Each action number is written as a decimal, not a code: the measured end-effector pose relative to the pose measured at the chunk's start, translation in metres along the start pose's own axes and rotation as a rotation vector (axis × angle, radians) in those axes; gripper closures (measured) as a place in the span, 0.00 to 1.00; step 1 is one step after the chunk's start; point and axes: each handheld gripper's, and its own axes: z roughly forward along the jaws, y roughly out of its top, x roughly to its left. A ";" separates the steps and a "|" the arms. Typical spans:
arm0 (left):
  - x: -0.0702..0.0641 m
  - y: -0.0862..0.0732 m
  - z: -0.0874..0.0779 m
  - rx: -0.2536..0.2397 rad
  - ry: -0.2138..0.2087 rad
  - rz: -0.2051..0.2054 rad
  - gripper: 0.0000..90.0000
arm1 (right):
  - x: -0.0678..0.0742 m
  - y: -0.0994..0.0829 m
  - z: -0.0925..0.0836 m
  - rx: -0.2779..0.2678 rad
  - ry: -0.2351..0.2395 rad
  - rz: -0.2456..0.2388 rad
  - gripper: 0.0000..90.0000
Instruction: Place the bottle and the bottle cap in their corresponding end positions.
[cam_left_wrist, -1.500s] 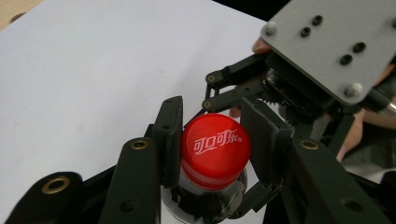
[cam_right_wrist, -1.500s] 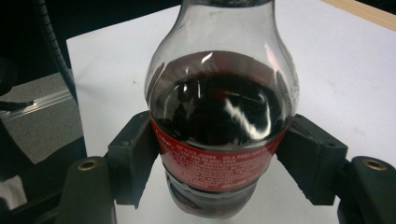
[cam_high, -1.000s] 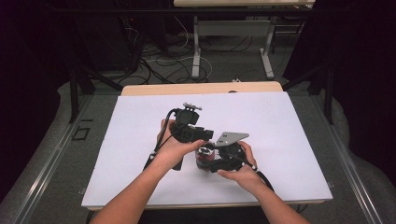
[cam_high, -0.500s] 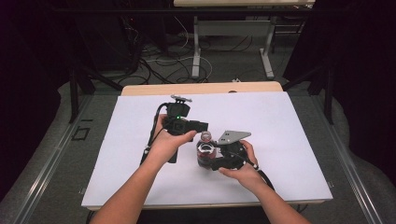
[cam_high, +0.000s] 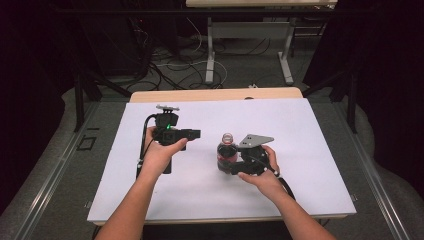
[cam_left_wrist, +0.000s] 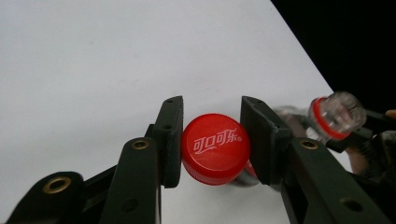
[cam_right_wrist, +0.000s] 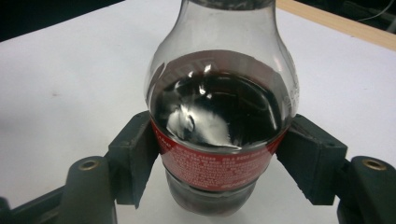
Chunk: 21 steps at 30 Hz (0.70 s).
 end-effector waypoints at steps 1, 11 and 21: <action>0.003 -0.002 0.000 -0.002 -0.002 -0.010 0.68 | -0.002 0.001 0.001 0.001 -0.008 -0.002 0.35; 0.030 -0.021 0.005 0.000 0.016 -0.025 0.68 | -0.024 0.013 0.020 -0.021 -0.045 0.070 0.35; 0.044 -0.036 0.013 0.003 0.017 -0.036 0.68 | -0.049 0.033 0.051 -0.021 -0.107 0.088 0.35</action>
